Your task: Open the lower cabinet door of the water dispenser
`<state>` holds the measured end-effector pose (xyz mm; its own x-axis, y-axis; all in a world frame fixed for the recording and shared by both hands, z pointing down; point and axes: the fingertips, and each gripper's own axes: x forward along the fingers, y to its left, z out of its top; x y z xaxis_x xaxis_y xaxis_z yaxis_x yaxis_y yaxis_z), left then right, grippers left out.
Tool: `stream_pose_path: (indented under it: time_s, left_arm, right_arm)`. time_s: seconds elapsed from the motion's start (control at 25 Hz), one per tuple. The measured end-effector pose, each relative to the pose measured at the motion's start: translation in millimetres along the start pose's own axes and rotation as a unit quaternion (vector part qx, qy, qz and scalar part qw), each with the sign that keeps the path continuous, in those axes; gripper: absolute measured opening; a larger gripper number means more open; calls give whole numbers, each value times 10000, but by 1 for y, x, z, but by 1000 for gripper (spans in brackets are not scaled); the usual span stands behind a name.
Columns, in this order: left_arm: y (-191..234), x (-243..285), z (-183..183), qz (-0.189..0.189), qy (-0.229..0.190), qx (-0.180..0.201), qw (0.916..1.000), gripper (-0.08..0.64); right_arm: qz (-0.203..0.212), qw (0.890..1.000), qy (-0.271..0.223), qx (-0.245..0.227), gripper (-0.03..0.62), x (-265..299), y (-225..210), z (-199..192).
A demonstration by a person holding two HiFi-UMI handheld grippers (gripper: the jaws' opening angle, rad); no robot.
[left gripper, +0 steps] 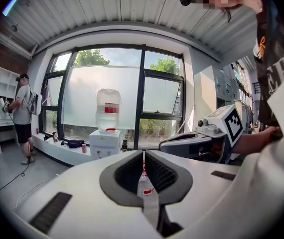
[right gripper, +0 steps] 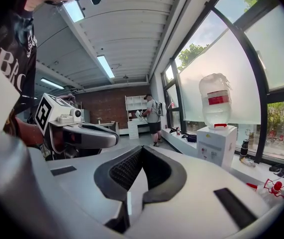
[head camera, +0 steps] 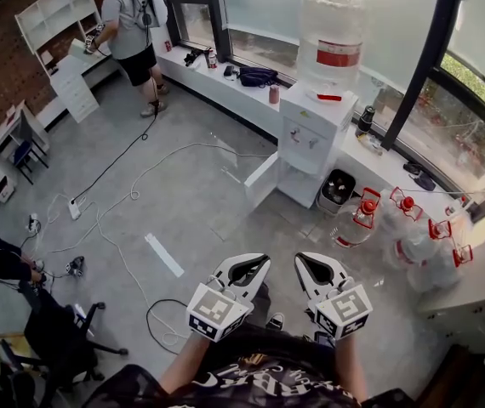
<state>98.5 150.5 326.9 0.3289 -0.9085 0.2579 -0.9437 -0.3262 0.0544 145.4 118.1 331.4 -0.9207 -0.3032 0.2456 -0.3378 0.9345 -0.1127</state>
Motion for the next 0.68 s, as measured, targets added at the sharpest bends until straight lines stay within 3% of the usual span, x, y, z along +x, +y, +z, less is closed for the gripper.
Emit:
stream_pose_path:
  time_s: [0.68]
  left_arm:
    - [-8, -3, -1, -72, -28, 121, 9999, 20]
  right_arm:
    - [21, 9999, 72, -118, 12, -2, 7, -1]
